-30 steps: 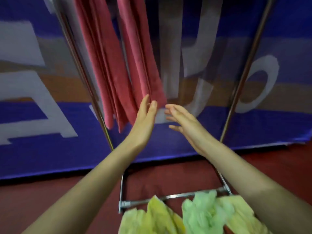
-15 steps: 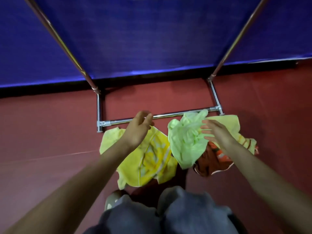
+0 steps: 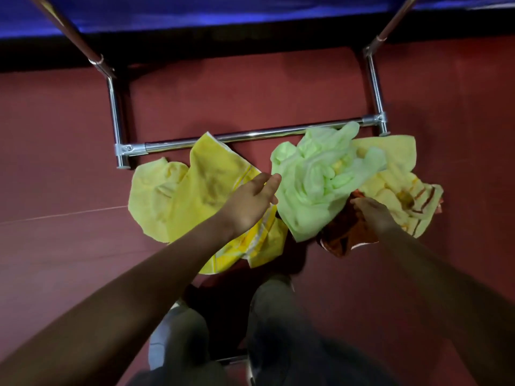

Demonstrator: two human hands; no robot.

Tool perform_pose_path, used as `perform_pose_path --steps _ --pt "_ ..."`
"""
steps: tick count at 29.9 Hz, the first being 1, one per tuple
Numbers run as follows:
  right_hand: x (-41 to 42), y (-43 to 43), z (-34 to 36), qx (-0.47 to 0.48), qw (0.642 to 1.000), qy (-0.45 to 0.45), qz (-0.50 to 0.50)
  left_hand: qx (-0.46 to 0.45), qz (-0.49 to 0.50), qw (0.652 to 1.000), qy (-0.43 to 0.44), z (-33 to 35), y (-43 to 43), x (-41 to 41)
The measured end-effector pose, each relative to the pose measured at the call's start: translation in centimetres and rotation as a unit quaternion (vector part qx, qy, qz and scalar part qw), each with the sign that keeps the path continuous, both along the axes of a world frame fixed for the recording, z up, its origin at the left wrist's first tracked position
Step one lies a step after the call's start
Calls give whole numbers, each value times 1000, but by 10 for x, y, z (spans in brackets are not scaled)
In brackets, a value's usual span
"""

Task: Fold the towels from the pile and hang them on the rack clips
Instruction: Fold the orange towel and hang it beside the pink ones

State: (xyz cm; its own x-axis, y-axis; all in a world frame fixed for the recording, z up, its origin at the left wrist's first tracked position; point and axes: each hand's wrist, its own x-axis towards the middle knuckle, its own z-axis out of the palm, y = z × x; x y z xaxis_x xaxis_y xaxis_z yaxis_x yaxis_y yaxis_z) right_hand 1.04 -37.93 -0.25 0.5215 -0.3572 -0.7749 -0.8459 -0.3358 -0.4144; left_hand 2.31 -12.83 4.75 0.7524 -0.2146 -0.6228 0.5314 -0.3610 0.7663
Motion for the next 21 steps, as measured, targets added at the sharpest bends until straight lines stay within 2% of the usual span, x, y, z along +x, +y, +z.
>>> perform_pose_path --steps 3,7,12,14,17,21 --pt "-8 -15 -32 -54 998 -15 41 -2 -11 1000 14 -17 -7 0" --pt "-13 -19 -56 -85 990 11 112 -4 -8 999 31 -28 -11 -2" --pt "-21 -20 -70 -96 975 55 194 -7 -17 999 48 -29 -12 -11" --pt "-27 -21 -68 -100 972 38 209 -2 -19 999 44 -26 -10 -12" --pt "-33 -26 -58 -83 980 21 181 -2 -18 999 35 -19 -9 -13" --pt "-23 -24 -32 -30 995 -3 94 5 -36 999 30 -10 -9 -14"
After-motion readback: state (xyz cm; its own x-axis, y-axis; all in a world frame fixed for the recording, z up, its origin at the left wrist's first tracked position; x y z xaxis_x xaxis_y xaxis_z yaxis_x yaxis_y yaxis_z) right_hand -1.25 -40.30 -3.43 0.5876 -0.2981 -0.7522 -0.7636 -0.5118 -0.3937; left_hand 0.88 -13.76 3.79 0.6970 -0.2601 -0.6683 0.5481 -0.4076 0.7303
